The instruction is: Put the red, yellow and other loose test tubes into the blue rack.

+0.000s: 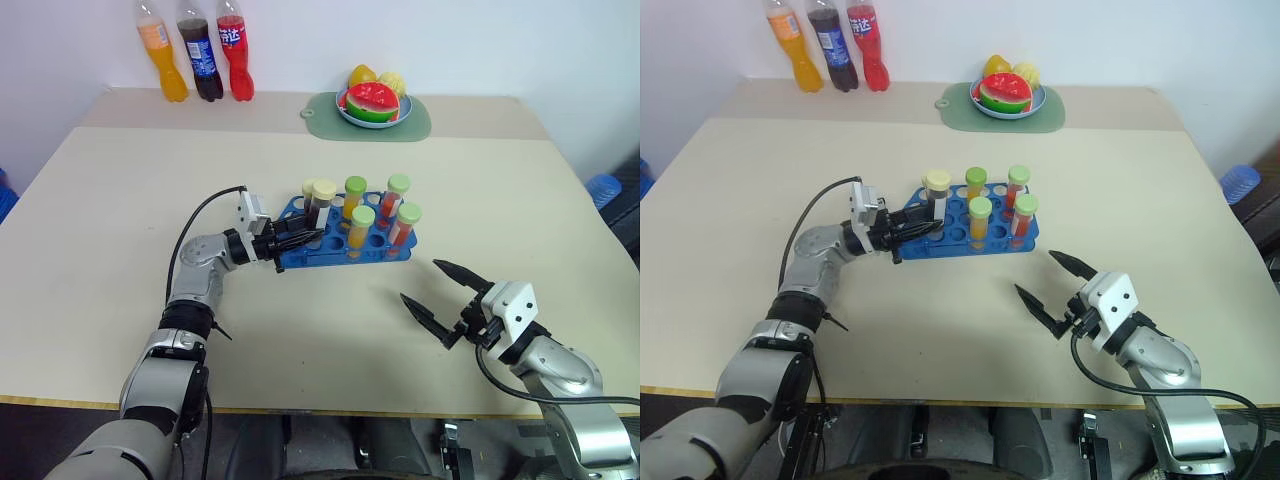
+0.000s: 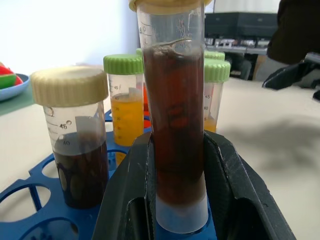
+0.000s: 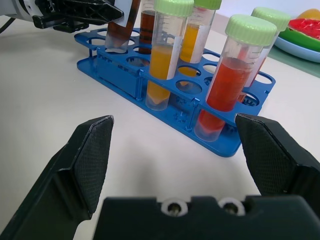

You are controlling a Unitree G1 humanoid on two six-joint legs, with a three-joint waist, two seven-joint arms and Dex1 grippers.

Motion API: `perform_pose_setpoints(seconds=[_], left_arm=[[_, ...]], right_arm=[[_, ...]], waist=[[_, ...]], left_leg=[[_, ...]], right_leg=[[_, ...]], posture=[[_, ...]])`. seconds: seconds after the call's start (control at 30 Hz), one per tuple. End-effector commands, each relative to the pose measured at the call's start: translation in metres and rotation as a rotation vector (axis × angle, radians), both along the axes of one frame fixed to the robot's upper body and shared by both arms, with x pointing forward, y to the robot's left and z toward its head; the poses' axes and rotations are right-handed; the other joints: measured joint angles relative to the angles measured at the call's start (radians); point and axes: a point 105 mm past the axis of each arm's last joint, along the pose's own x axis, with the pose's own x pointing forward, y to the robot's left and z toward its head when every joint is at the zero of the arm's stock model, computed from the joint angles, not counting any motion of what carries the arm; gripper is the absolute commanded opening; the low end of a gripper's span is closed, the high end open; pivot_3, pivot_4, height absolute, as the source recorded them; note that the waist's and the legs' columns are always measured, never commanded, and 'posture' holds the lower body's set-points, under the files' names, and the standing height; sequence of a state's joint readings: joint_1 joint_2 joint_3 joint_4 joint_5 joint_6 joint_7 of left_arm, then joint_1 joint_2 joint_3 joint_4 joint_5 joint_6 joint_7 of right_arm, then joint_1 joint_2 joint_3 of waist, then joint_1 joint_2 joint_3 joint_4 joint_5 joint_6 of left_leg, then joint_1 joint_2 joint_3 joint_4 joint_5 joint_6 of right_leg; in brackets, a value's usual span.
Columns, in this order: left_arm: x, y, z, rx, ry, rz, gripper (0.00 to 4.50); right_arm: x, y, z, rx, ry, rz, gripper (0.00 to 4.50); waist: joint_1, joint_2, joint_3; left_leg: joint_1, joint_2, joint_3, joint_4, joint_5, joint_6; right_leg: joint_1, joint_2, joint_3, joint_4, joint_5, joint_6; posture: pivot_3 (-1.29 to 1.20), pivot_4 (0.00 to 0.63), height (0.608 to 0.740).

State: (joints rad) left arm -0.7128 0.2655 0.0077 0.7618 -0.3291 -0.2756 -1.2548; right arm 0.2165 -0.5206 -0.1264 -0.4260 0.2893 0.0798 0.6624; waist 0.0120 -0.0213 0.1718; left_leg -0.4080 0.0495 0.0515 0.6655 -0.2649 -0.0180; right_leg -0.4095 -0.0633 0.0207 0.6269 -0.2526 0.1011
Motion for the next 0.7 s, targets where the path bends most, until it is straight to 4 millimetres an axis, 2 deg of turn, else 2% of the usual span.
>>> perform_pose_setpoints(seconds=[0.03, 0.3, 0.7], left_arm=[[0.000, -0.001, -0.006, 0.050, -0.022, 0.005, 0.76], [-0.011, -0.005, -0.012, 0.033, -0.014, -0.061, 0.76], [-0.007, -0.010, -0.019, 0.058, -0.016, -0.041, 0.76]], right_arm=[[-0.002, -0.001, 0.005, 0.007, -0.031, -0.003, 4.29], [-0.004, -0.005, 0.005, 0.000, -0.025, -0.011, 4.29], [-0.002, -0.006, 0.007, -0.005, -0.031, -0.009, 4.29]], waist=[[0.000, 0.000, 0.000], [0.000, 0.000, 0.000], [0.001, 0.000, -0.001]], left_leg=[[0.000, 0.000, 0.000, 0.000, 0.000, 0.000], [0.000, 0.000, 0.000, 0.000, 0.000, 0.000], [0.000, 0.000, 0.000, 0.000, 0.000, 0.000]], right_leg=[[0.000, 0.000, 0.000, 0.000, 0.000, 0.000], [0.000, 0.000, 0.000, 0.000, 0.000, 0.000], [0.000, 0.000, 0.000, 0.000, 0.000, 0.000]], posture=[[0.00, 0.150, 0.740], [0.00, 0.150, 0.740], [0.00, 0.150, 0.740]])
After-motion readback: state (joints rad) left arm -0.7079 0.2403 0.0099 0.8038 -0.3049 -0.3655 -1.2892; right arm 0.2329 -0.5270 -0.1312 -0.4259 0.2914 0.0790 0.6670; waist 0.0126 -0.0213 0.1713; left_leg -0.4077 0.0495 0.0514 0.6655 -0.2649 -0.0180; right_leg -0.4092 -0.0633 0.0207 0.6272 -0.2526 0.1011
